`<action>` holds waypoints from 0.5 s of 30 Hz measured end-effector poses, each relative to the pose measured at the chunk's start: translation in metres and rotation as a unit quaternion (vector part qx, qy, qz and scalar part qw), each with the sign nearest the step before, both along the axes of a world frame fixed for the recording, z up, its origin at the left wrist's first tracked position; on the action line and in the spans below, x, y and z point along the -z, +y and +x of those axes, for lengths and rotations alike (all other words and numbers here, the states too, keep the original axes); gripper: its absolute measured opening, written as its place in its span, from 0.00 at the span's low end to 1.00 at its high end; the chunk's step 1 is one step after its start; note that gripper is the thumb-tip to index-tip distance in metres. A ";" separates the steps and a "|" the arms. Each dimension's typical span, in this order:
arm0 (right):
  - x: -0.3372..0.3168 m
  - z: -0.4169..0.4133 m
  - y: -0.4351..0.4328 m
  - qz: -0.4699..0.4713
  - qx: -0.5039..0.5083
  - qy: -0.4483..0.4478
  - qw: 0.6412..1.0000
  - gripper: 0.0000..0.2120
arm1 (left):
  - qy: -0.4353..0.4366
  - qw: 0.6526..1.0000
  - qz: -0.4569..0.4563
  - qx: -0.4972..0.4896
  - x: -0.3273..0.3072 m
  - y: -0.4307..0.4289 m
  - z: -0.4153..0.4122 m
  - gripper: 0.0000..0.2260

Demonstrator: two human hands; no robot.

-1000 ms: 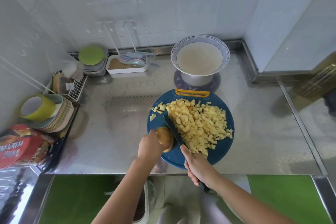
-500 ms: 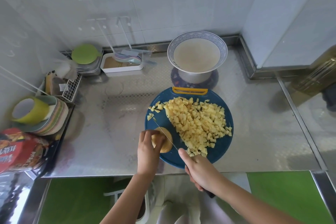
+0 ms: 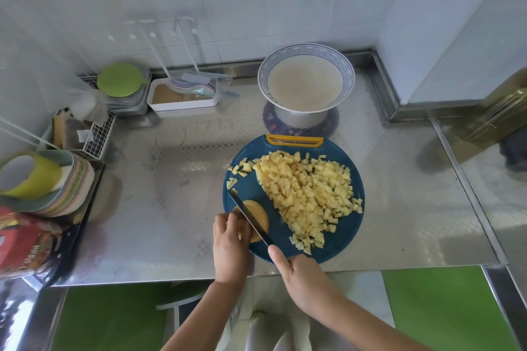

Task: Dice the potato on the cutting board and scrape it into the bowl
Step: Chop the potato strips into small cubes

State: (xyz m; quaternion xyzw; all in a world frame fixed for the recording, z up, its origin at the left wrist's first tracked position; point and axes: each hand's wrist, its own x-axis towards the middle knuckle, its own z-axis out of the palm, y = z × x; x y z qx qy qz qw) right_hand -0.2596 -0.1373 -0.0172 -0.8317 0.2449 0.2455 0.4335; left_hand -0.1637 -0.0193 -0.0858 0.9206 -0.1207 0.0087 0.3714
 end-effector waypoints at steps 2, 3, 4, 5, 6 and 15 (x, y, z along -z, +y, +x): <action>0.001 0.001 0.005 -0.024 -0.007 0.002 1.000 0.29 | -0.008 1.000 0.005 -0.001 -0.001 0.001 0.001 0.09; 0.002 0.000 0.007 -0.041 -0.010 -0.002 0.999 0.28 | -0.010 1.000 0.003 -0.003 -0.001 0.000 0.001 0.09; 0.004 -0.001 0.006 -0.060 -0.015 -0.007 0.998 0.28 | -0.004 1.000 -0.001 -0.007 -0.001 -0.001 0.000 0.08; 0.005 -0.003 0.004 -0.067 -0.017 -0.014 0.997 0.27 | 0.007 1.000 -0.007 -0.011 -0.002 -0.002 -0.001 0.08; 0.006 -0.004 0.002 -0.059 -0.010 -0.022 0.998 0.27 | 0.021 1.000 -0.015 -0.015 -0.004 -0.003 -0.001 0.08; 0.024 -0.006 -0.012 0.018 0.077 -0.045 0.996 0.32 | 0.117 0.993 -0.020 0.011 -0.016 0.004 -0.002 0.28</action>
